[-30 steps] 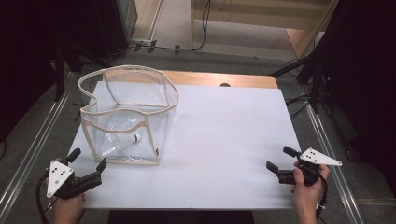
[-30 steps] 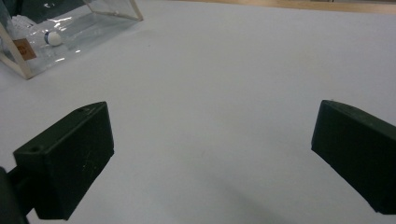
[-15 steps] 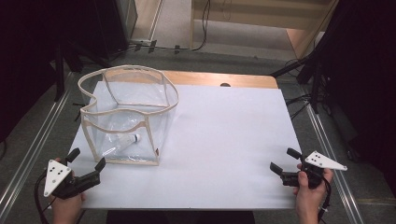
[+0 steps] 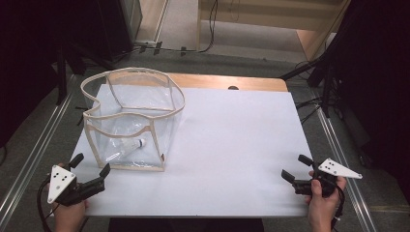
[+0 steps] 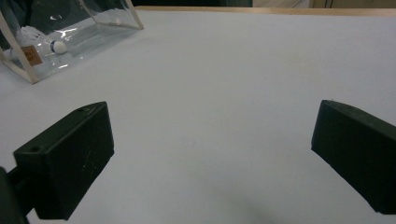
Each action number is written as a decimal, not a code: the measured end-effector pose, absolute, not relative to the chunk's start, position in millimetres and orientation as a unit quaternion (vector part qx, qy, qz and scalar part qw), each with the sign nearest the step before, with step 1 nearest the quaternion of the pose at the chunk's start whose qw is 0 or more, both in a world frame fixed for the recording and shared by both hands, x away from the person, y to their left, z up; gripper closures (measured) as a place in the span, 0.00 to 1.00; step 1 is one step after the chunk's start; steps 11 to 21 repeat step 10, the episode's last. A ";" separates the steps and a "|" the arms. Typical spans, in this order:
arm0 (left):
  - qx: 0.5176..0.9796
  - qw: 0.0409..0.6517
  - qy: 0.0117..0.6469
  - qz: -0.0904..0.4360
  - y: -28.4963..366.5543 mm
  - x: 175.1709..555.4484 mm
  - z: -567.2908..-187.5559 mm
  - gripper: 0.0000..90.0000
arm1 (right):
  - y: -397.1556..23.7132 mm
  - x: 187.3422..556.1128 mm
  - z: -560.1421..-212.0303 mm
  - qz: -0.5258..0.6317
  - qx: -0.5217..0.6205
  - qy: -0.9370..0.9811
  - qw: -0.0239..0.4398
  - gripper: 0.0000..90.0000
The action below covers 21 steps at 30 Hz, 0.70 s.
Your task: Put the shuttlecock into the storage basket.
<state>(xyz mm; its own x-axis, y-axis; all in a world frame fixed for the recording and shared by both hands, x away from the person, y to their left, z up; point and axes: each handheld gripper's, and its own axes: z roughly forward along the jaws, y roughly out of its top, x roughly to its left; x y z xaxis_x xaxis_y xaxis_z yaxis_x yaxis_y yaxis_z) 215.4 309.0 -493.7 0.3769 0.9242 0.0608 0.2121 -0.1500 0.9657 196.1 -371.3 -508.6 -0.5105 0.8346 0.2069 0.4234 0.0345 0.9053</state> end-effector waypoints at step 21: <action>0.664 0.489 0.436 0.361 309.2 216.1 -493.6 0.10 | -366.6 202.5 -506.8 0.523 0.443 0.701 0.198 0.00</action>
